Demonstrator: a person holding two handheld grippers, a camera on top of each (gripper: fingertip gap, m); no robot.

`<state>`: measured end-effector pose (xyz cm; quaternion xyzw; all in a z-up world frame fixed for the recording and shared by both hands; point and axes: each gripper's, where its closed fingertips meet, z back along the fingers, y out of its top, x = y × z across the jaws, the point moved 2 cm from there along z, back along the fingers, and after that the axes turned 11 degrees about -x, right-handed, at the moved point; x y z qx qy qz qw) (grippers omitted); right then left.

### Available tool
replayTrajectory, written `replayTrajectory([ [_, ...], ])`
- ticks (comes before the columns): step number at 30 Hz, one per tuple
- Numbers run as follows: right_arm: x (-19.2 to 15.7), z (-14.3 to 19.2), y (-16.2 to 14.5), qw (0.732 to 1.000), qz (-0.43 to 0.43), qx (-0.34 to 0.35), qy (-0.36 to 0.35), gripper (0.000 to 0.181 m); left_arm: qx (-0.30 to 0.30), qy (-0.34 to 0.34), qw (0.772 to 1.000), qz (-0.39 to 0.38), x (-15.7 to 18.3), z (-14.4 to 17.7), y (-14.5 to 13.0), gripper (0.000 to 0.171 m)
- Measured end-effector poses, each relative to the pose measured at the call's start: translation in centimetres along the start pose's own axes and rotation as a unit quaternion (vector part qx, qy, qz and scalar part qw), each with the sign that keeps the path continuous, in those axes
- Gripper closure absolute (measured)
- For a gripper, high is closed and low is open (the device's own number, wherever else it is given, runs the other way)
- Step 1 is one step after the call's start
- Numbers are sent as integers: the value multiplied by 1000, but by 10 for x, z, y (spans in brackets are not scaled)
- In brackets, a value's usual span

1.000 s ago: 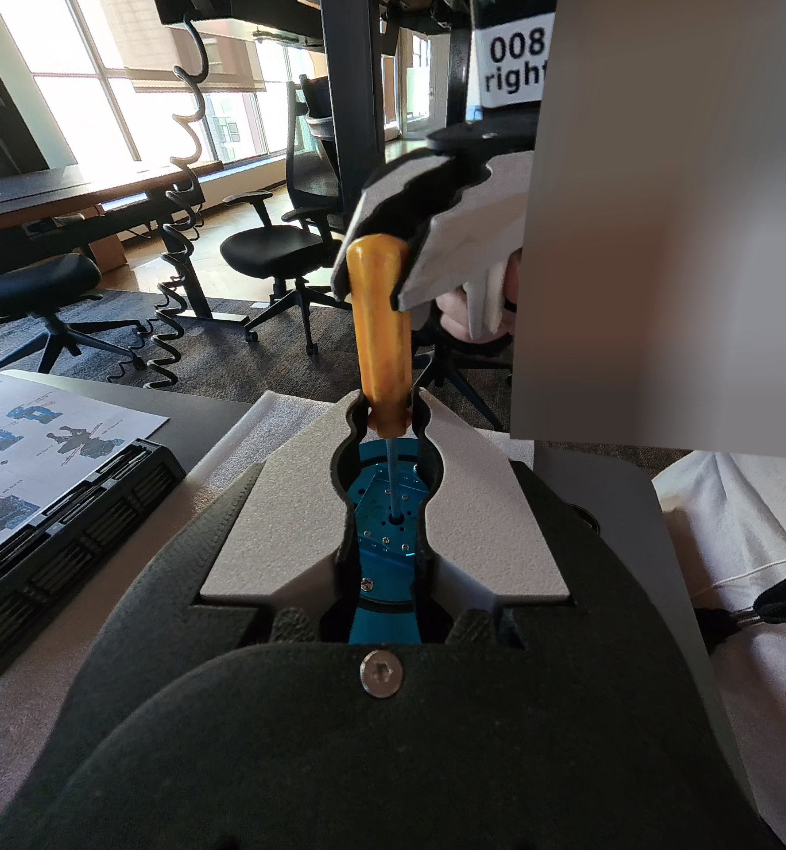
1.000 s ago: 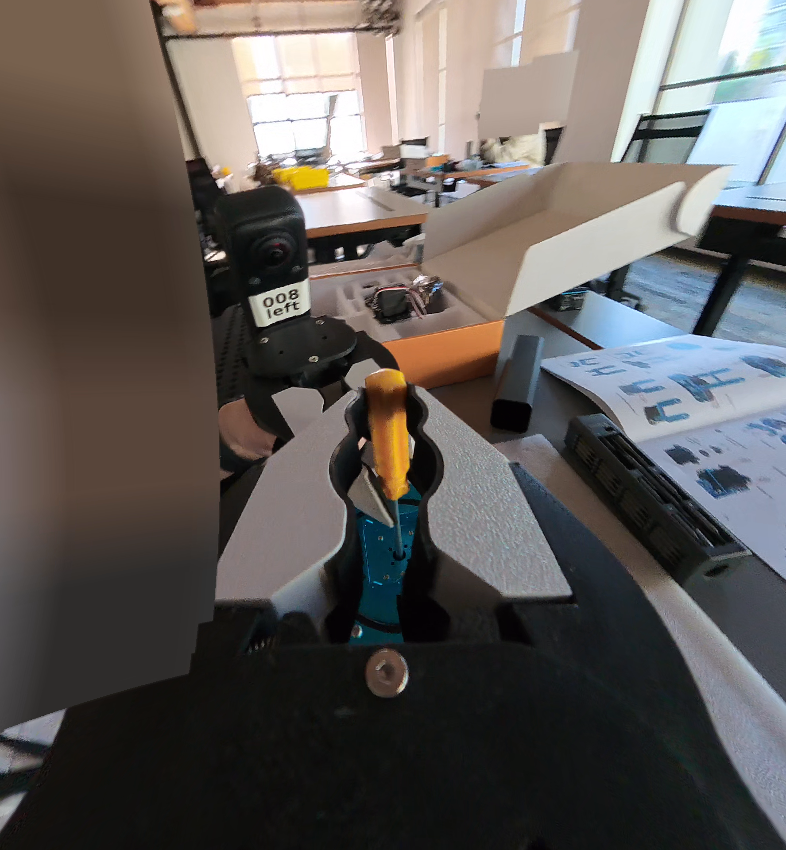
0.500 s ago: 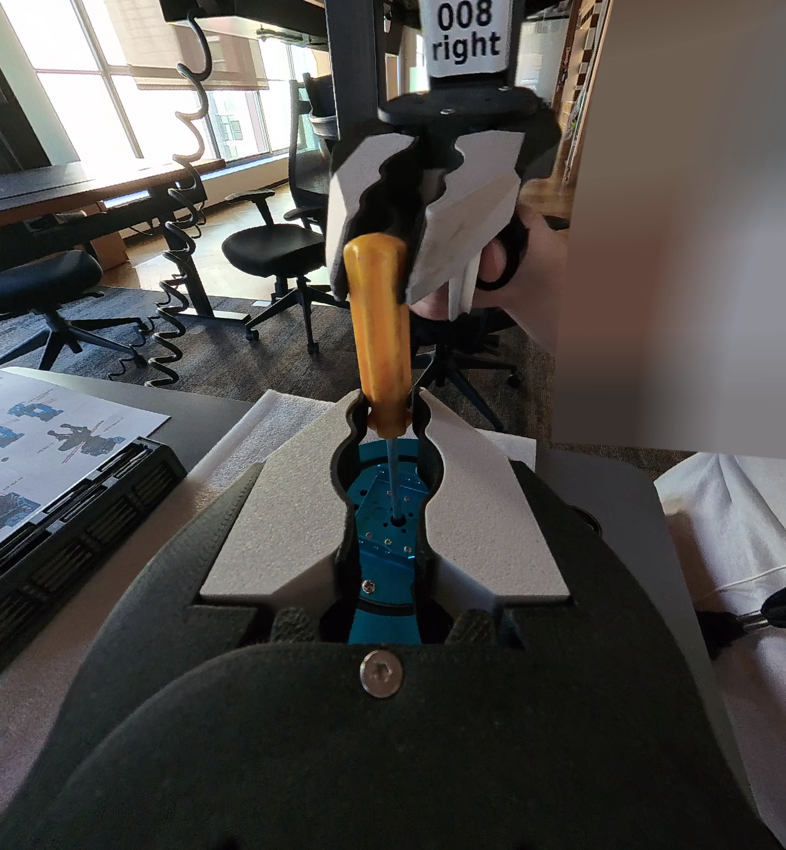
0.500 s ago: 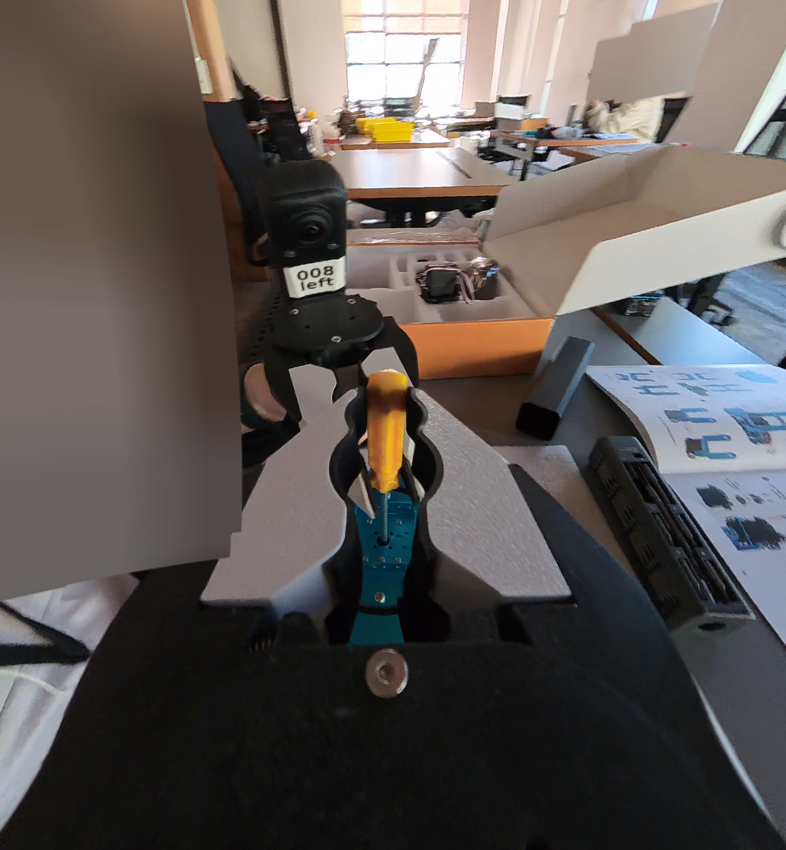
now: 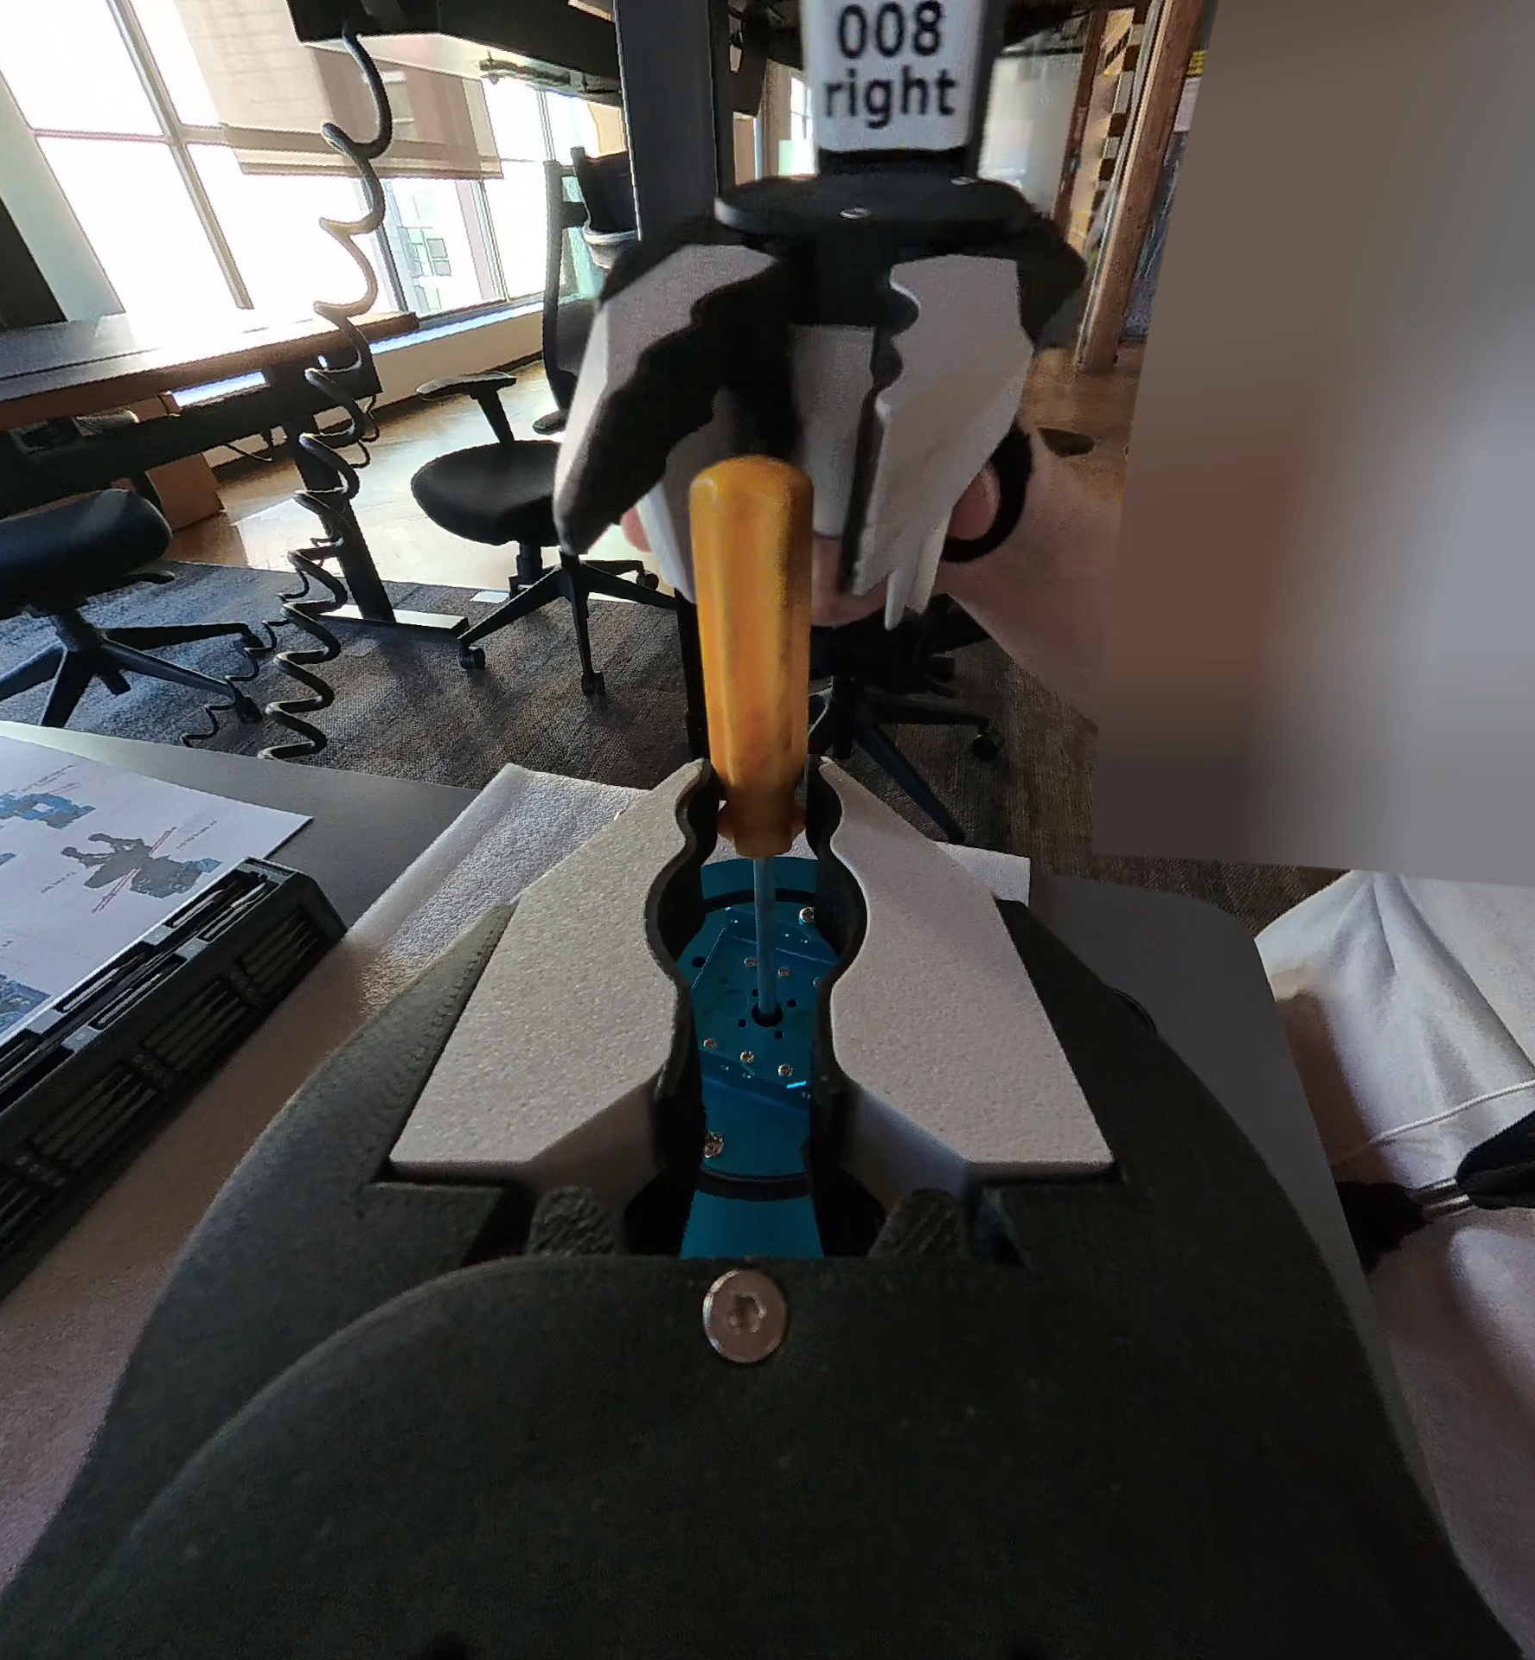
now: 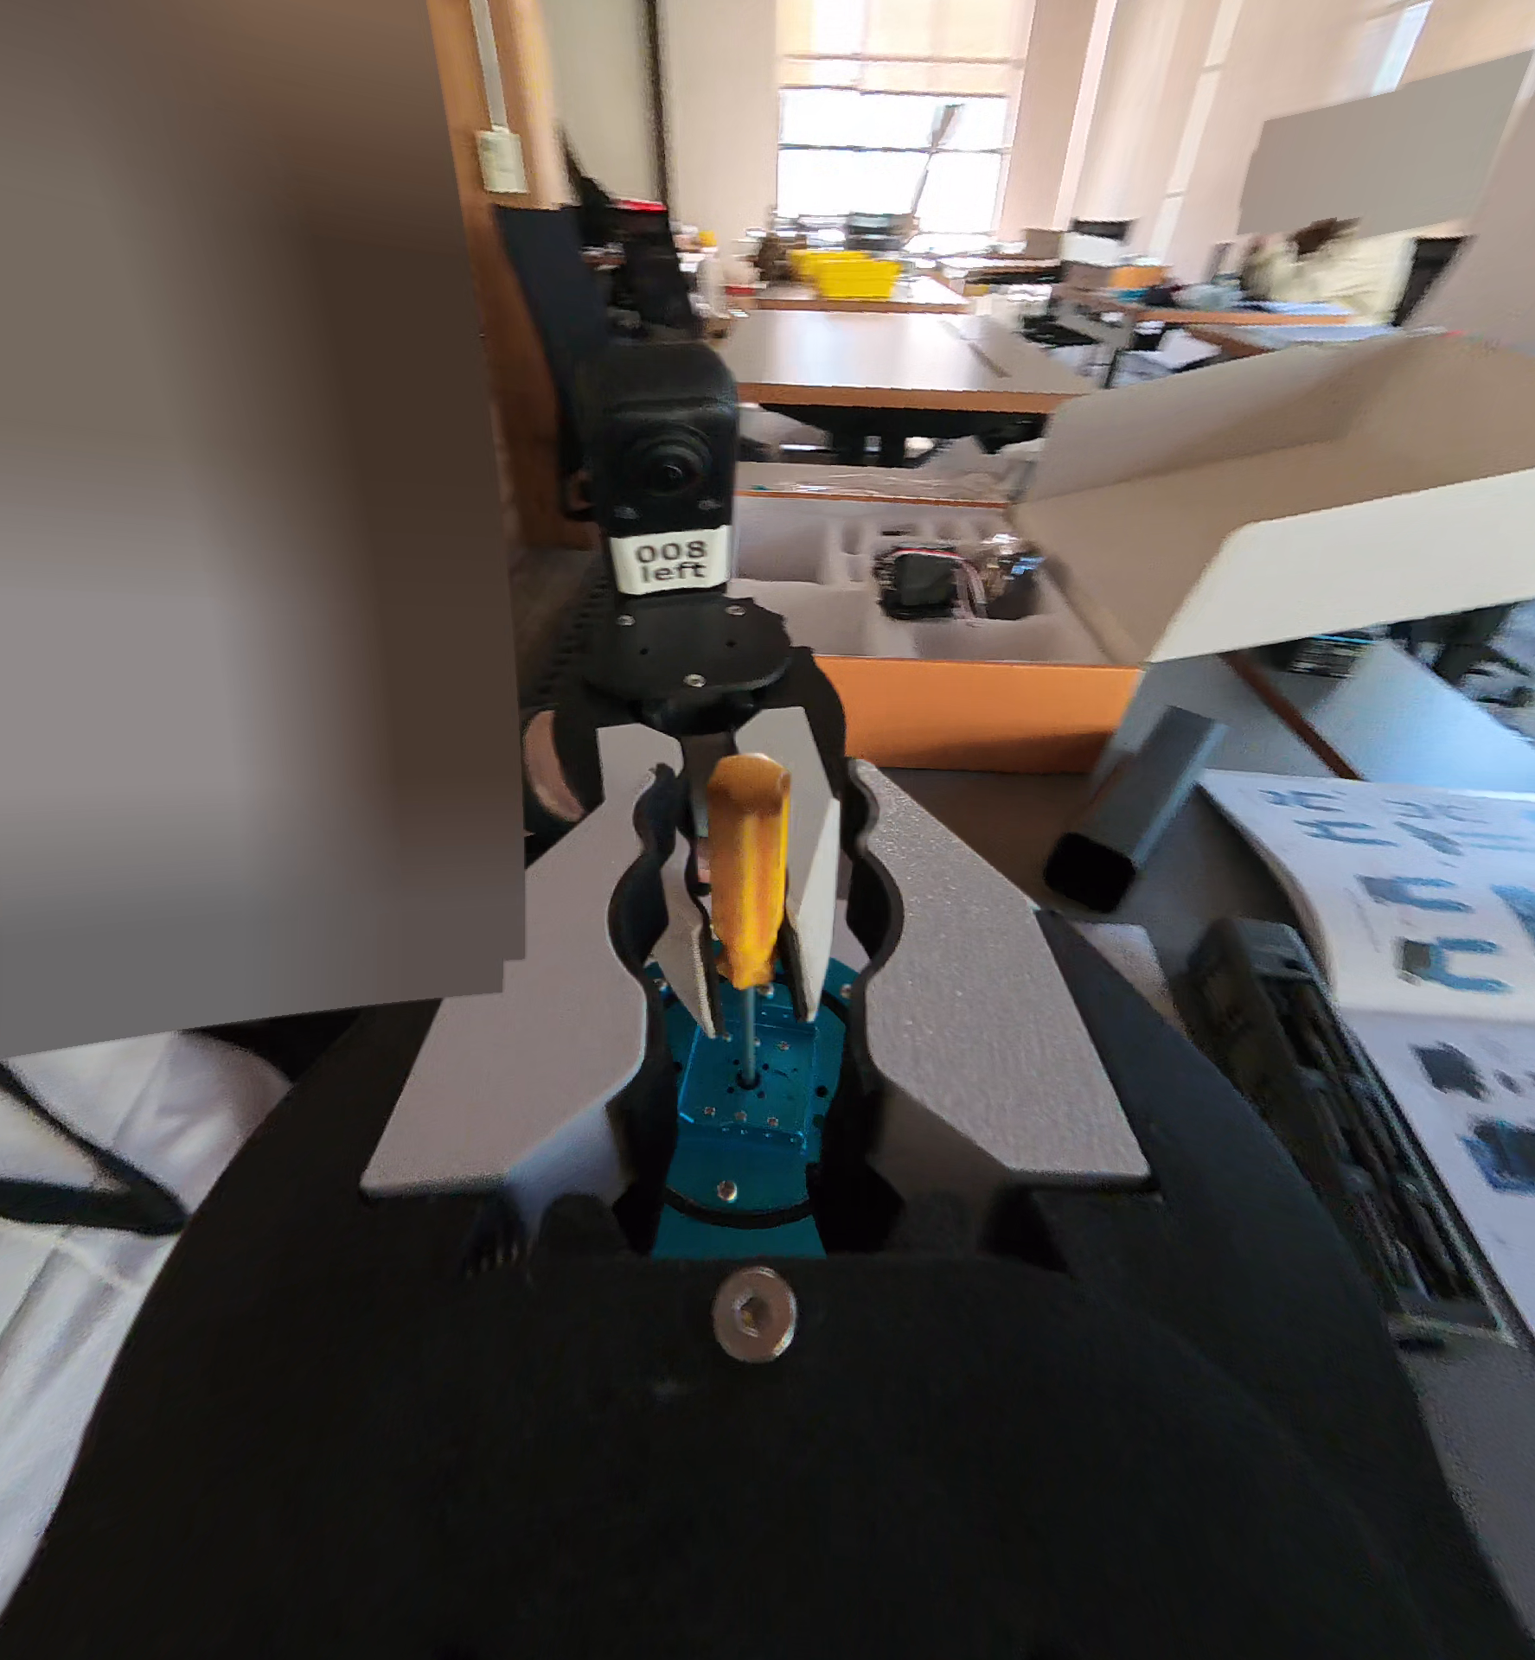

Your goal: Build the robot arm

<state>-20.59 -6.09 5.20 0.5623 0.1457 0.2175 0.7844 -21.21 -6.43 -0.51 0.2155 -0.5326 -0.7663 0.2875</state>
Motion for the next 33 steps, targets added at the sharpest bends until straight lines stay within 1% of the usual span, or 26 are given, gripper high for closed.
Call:
replayTrajectory([
  [1, 1, 0, 0, 1000, -1, 1, 15, 150, 0, 0, 1000, -1, 0, 0, 0, 154],
  [3, -1, -2, -4, 999, -1, -10, 46, 164, 0, 1, 1000, 0, 0, -1, 0, 154],
  [5, 1, -2, -5, 999, -10, -4, 41, 165, 0, 3, 1000, 1, -1, -1, 0, 154],
  [7, 3, -2, -6, 1000, -16, 1, 13, 164, -1, 6, 1000, 2, -2, -1, 0, 154],
  [10, 3, -3, -6, 998, -37, 9, -49, 165, -1, 7, 1000, 3, -3, 0, 0, 154],
  [13, 0, -3, -6, 990, -48, 17, -133, 166, -3, 11, 1000, -1, -2, 0, 0, 154],
  [15, -2, -3, -6, 984, -62, 31, -166, 165, -3, 10, 1000, -3, -1, 0, 0, 154],
  [17, -2, -3, -6, 986, -49, 36, -155, 166, -3, 10, 1000, -4, 0, 0, 0, 154],
  [20, 2, -6, -9, 996, -29, 20, -80, 155, -1, 6, 1000, 1, -1, 1, 0, 154],
  [21, 5, -8, -13, 998, -37, 2, -52, 144, -1, 5, 1000, 3, -1, 1, 0, 154],
  [22, 3, -10, -17, 999, -40, -14, -16, 152, 0, 5, 1000, 3, -1, 1, 0, 154],
  [23, 0, -11, -18, 999, -34, -17, 14, 165, -1, 7, 1000, 2, -1, 1, 0, 154],
  [27, 0, -12, -18, 1000, -11, -16, -1, 165, -2, 10, 1000, 2, -1, 2, -1, 154],
  [30, 3, -12, -19, 999, -29, -9, -17, 165, -2, 12, 1000, 6, -3, 1, -1, 154],
  [33, 5, -12, -20, 996, -59, 1, -67, 165, -3, 18, 1000, 8, -5, 1, -1, 154],
])
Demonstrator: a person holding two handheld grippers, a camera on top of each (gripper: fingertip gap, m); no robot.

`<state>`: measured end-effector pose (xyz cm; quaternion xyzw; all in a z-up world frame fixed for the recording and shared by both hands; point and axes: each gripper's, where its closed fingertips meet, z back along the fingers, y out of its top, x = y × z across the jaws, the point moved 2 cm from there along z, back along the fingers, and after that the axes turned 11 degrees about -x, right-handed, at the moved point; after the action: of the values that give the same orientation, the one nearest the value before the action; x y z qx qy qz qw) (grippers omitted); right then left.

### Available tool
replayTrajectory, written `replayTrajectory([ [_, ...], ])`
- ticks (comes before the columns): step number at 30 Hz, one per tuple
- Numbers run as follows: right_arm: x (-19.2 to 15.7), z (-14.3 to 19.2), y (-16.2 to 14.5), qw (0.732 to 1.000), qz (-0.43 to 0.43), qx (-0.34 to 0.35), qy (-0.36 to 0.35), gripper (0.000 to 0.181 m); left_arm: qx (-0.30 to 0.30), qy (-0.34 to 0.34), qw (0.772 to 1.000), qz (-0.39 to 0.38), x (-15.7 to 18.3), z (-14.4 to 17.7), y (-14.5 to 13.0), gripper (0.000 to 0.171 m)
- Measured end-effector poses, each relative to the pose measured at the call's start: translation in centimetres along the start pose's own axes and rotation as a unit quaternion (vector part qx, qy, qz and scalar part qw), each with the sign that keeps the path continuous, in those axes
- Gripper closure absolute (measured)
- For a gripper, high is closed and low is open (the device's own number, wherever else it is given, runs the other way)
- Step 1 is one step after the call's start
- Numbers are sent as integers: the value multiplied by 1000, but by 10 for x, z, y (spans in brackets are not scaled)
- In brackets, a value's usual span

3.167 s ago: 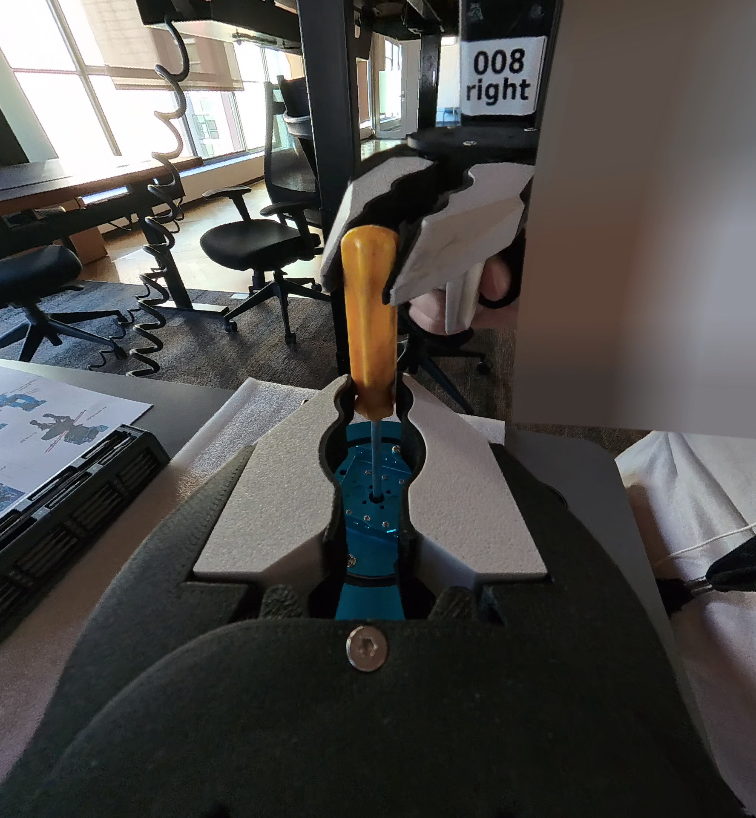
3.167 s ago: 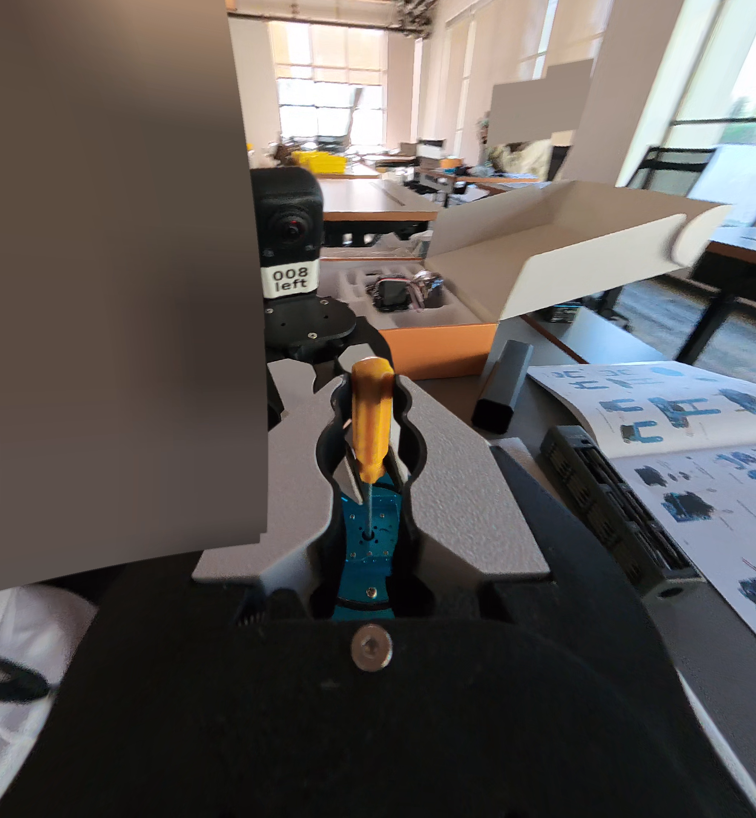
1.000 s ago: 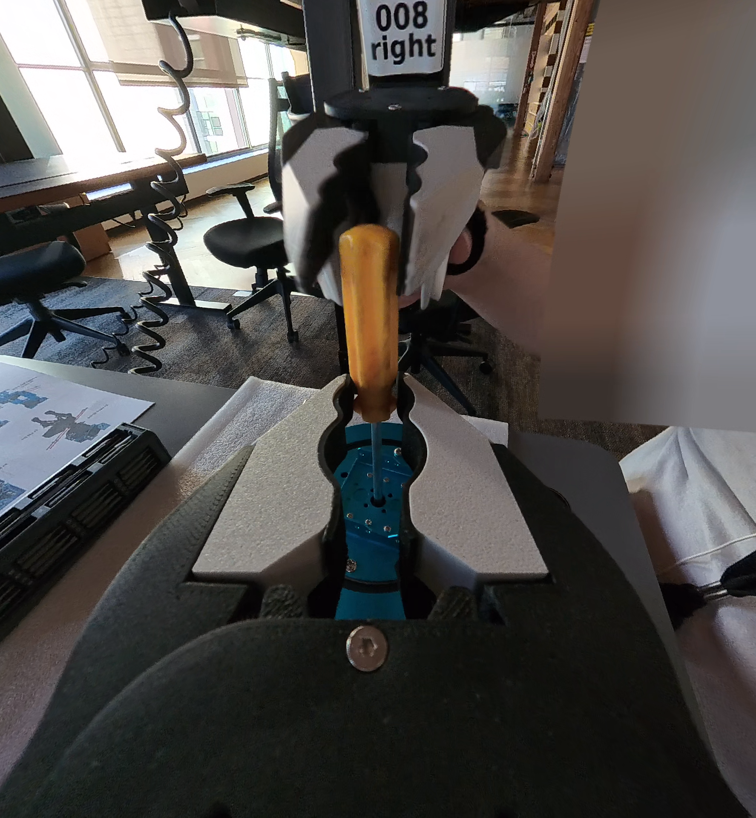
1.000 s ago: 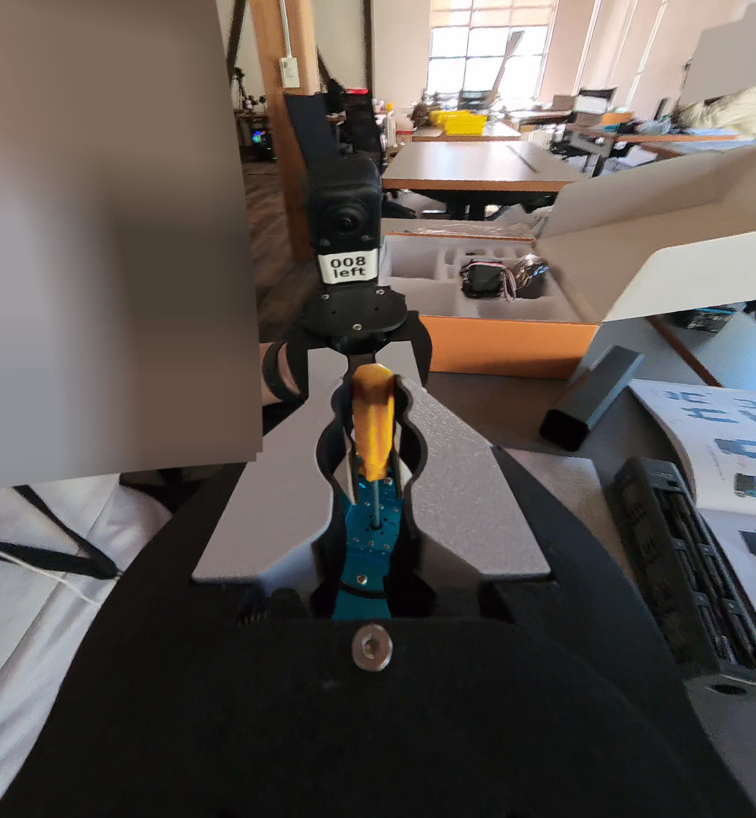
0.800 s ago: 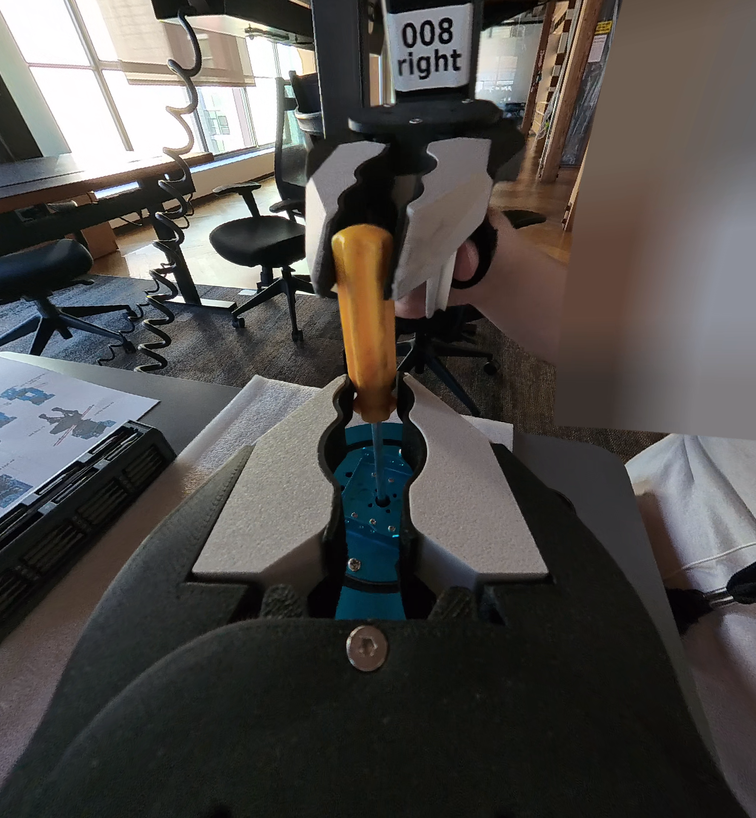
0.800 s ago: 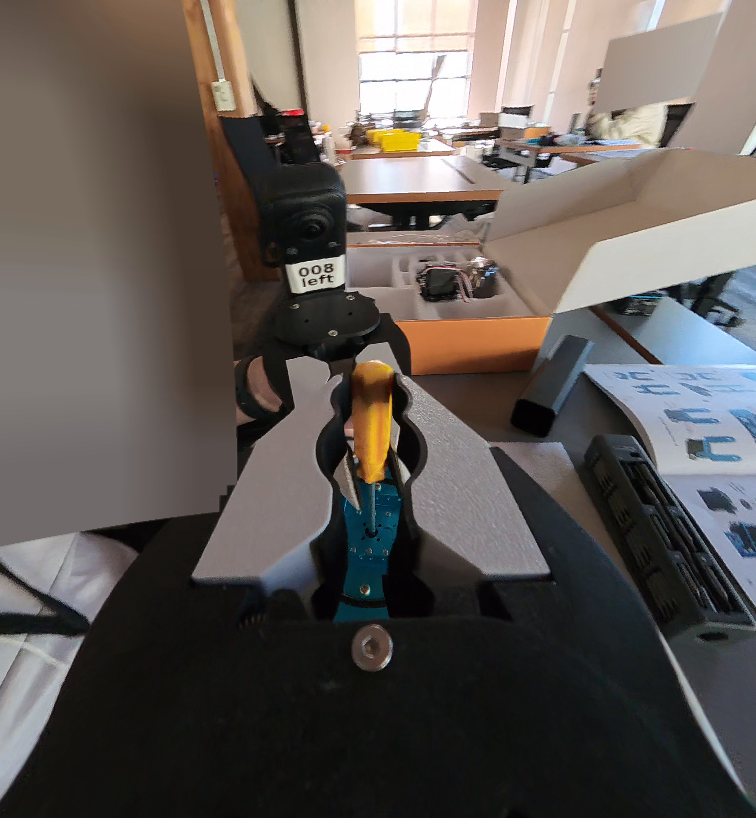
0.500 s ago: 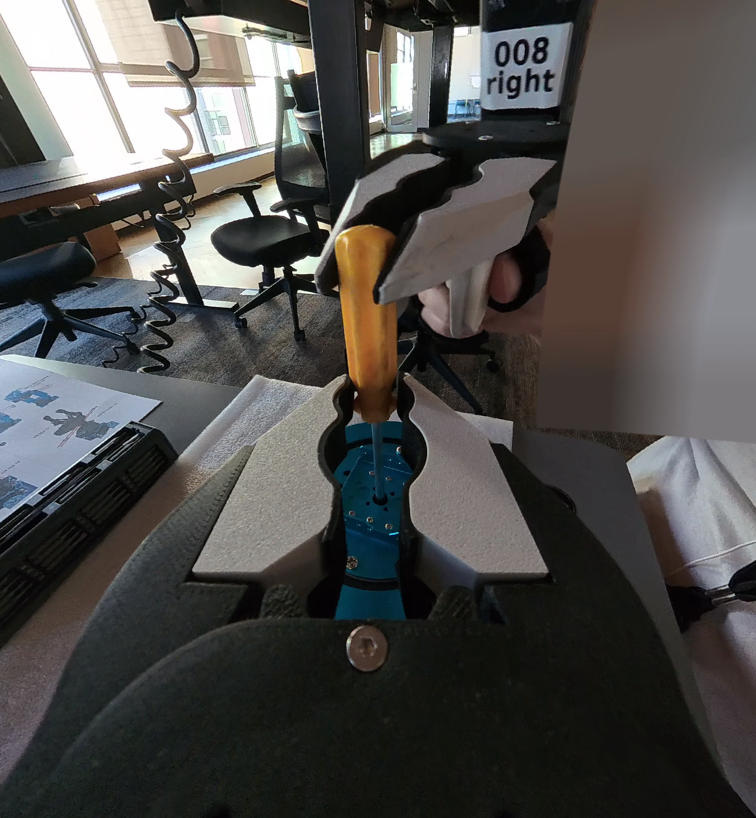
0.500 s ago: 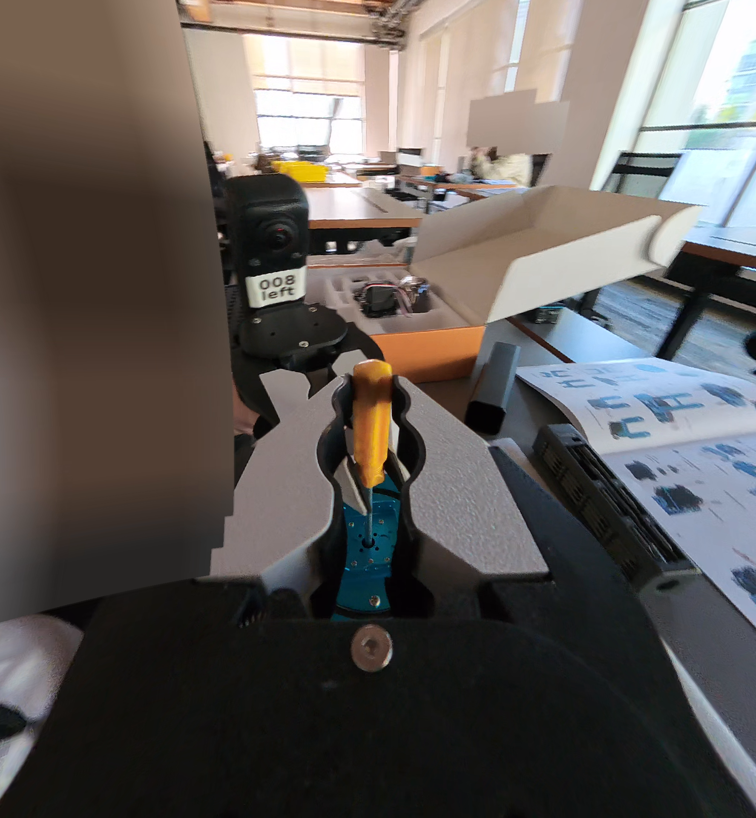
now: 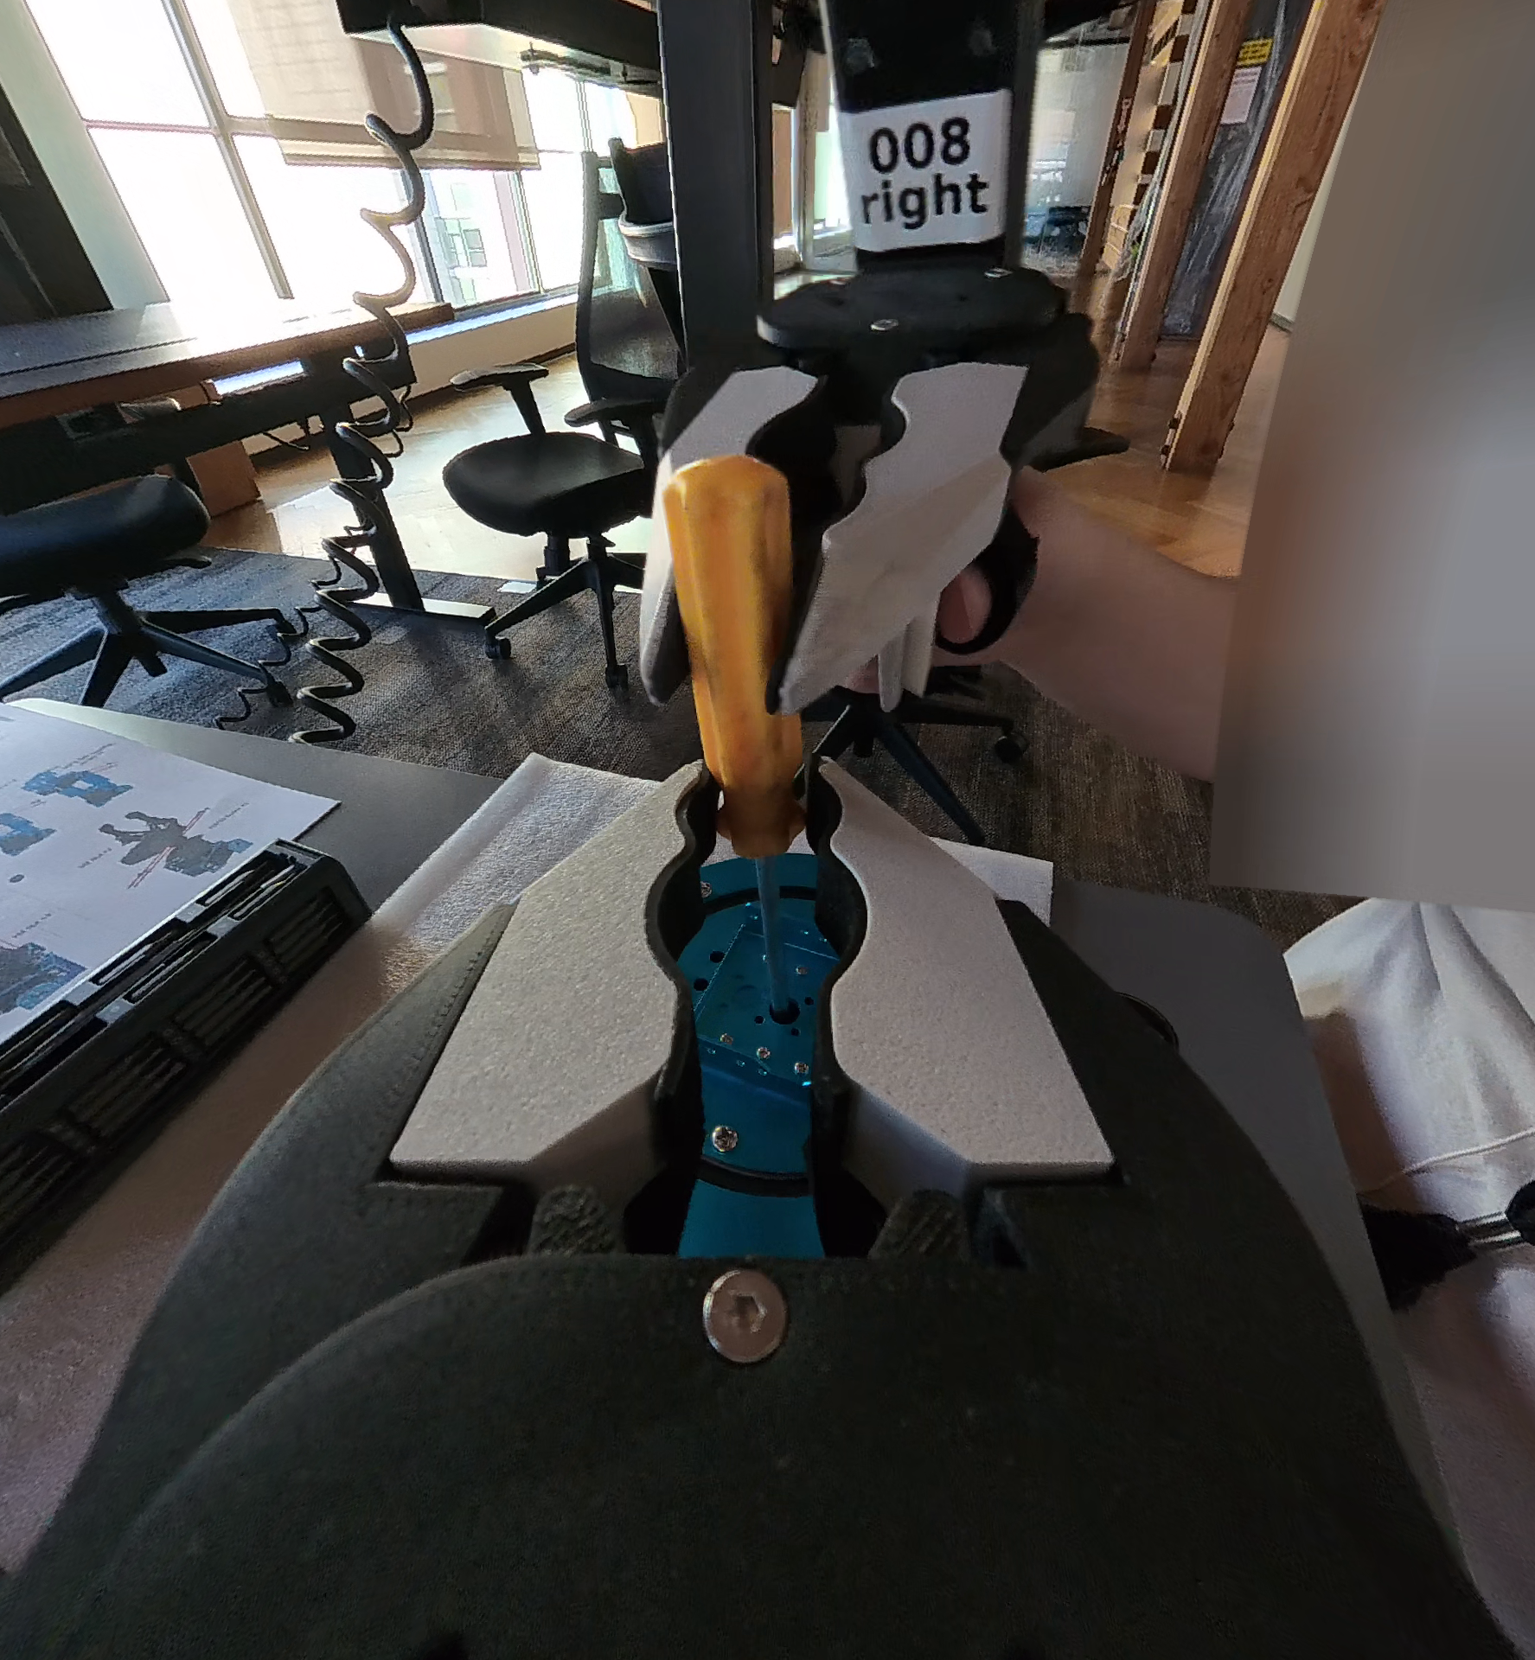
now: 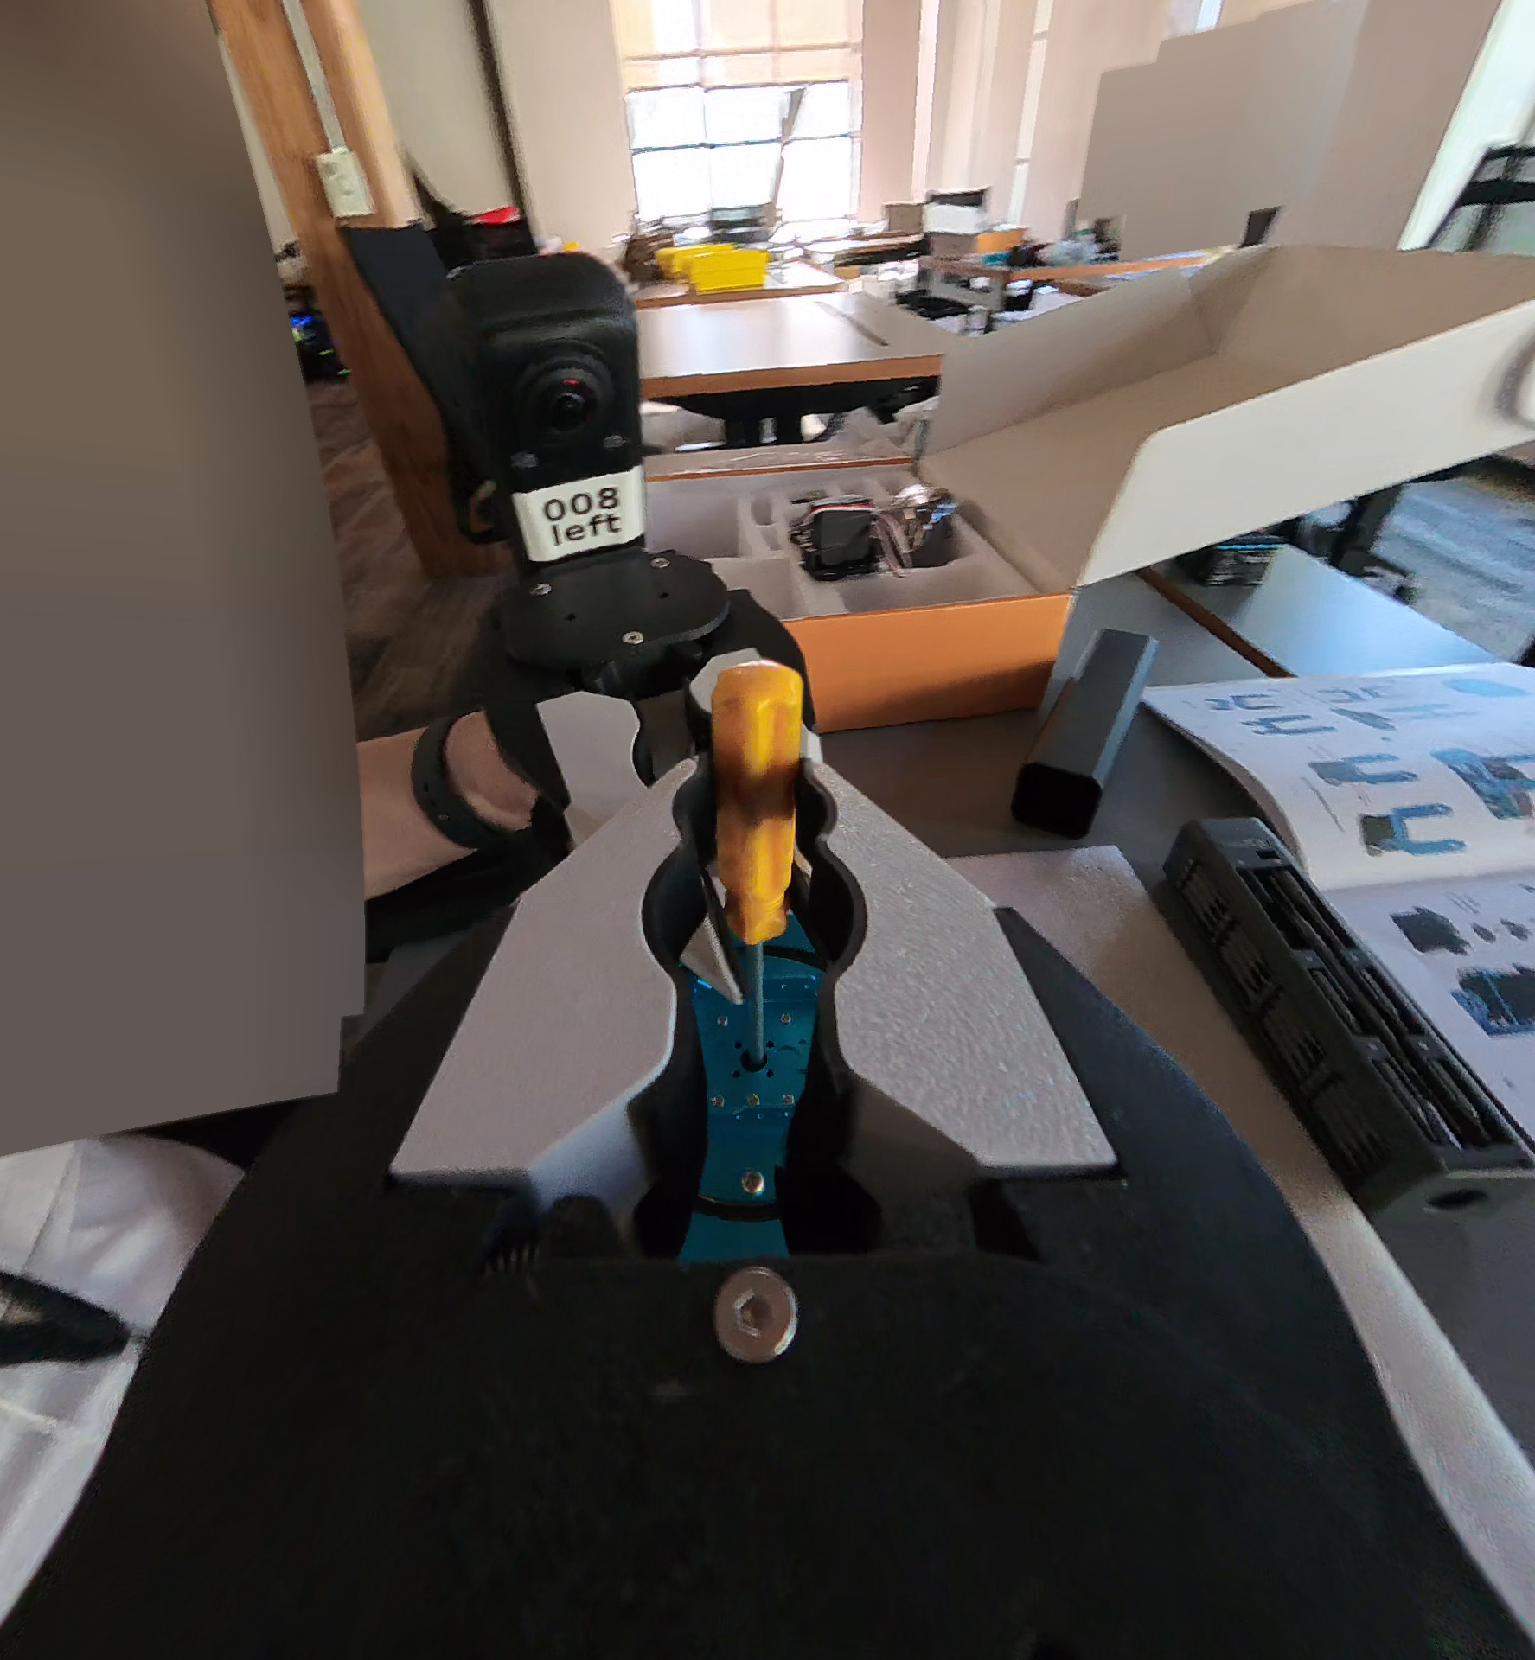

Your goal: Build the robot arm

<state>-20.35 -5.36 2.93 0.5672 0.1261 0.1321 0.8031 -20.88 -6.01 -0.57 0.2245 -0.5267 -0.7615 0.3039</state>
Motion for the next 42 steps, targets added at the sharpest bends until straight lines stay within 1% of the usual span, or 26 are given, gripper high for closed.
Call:
replayTrajectory([
  [3, -3, 1, -1, 996, -22, 26, -82, 165, 0, -1, 1000, -4, 2, 0, 0, 154],
  [4, -4, 2, -1, 994, -29, 34, -96, 165, 0, -2, 1000, -6, 2, 0, 0, 154],
  [6, -4, 3, -1, 995, -13, 37, -94, 165, -1, -3, 1000, -7, 3, 0, 0, 154],
  [8, -4, 3, 0, 999, 8, 22, -48, 165, 0, -4, 1000, -6, 3, -1, 1, 154],
  [10, 0, 5, 3, 1000, 25, 10, -11, 156, 0, -6, 1000, -4, 3, -1, 1, 154],
  [11, 0, 5, 4, 999, 41, 5, 5, 155, 0, -6, 1000, -5, 3, -1, 1, 154],
  [13, -5, 5, 5, 996, 82, -2, 43, 160, -2, -9, 1000, -8, 5, -1, 1, 154],
  [16, -12, 5, 5, 986, 132, -4, 100, 160, -4, -17, 1000, -13, 8, -2, 1, 154],
  [19, -11, 5, 4, 978, 127, -10, 165, 163, -3, -21, 1000, -12, 8, -2, 1, 154],
  [21, -8, 4, 4, 975, 111, -9, 195, 163, -3, -18, 1000, -9, 7, -3, 1, 154],
  [23, -6, 2, 4, 977, 90, -15, 192, 163, -3, -14, 1000, -6, 5, -3, 0, 154],
  [24, -7, 2, 4, 979, 93, -14, 181, 163, -3, -15, 1000, -5, 5, -3, 0, 154],
  [26, -7, 2, 4, 986, 85, -12, 144, 163, -2, -12, 1000, -6, 5, -3, 0, 154],
  [29, -4, 0, 4, 996, 46, -3, 76, 163, -5, -2, 1000, -8, 3, -3, 0, 154],
  [32, -5, 1, 4, 1000, 23, 9, -3, 163, -6, 1, 1000, -10, 3, -4, 0, 154],
  [34, -7, 3, 4, 999, 29, 16, -28, 163, -6, -1, 1000, -13, 4, -4, 0, 154],
  [35, -6, 4, 4, 999, 38, 17, -25, 164, -6, -1, 1000, -13, 4, -5, 1, 154],
  [36, -6, 4, 4, 999, 45, 15, -6, 164, -6, 0, 1000, -13, 4, -5, 1, 154],
  [39, -6, 8, 6, 995, 61, 5, 73, 160, -6, -6, 1000, -12, 5, -6, 1, 154],
  [40, -6, 9, 7, 993, 70, 3, 94, 162, -5, -8, 1000, -10, 5, -5, 1, 154],
  [42, -4, 8, 7, 990, 77, -7, 114, 164, -5, -7, 1000, -7, 4, -5, 1, 154],
])
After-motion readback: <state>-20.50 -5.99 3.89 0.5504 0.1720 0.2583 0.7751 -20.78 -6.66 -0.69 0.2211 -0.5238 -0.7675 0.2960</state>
